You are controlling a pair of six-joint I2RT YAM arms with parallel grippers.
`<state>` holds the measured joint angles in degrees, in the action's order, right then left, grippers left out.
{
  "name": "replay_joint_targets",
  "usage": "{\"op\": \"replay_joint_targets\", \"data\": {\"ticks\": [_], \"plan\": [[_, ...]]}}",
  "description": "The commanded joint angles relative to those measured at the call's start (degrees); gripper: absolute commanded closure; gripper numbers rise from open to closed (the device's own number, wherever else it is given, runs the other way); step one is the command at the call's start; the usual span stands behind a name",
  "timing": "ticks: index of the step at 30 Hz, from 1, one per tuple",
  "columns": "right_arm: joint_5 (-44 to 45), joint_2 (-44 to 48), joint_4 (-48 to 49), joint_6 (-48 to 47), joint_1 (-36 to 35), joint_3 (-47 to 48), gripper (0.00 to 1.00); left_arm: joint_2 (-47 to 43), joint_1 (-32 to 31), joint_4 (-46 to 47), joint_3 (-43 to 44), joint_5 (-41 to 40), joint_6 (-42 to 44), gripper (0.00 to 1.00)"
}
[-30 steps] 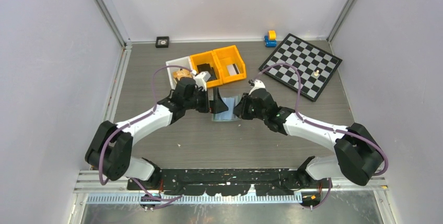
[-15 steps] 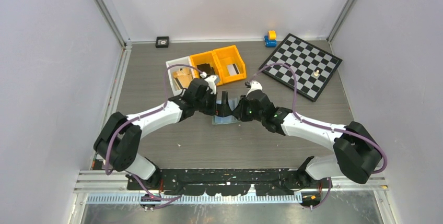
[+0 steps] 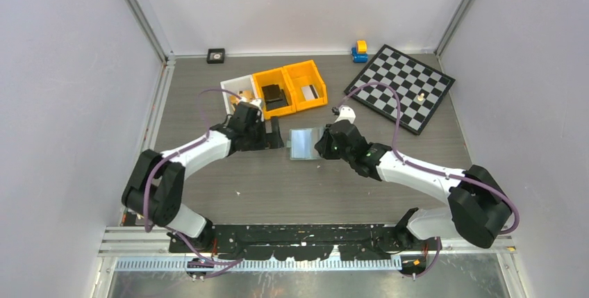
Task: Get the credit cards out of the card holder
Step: Remove the credit card from the card holder.
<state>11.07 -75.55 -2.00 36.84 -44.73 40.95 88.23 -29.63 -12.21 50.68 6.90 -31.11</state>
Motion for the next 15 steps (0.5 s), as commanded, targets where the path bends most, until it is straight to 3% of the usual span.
{"op": "replay_joint_targets", "data": {"ticks": [1,3,8,15], "plan": [[2.98,2.7,2.66,1.43,0.57,1.39,1.0,-8.93,3.16,3.54,-4.32,-0.73,-2.53,0.0],[2.69,2.81,2.86,1.65,0.83,1.27,1.0,-10.96,3.51,6.73,-6.22,0.71,-3.16,0.0],[0.82,3.03,4.18,2.01,1.39,0.55,1.0,-13.27,3.52,21.91,-11.3,14.83,-4.59,0.0],[-4.85,3.38,8.38,2.17,1.81,-0.83,0.99,-5.19,2.65,22.16,-7.64,21.69,-4.98,0.0]]}}
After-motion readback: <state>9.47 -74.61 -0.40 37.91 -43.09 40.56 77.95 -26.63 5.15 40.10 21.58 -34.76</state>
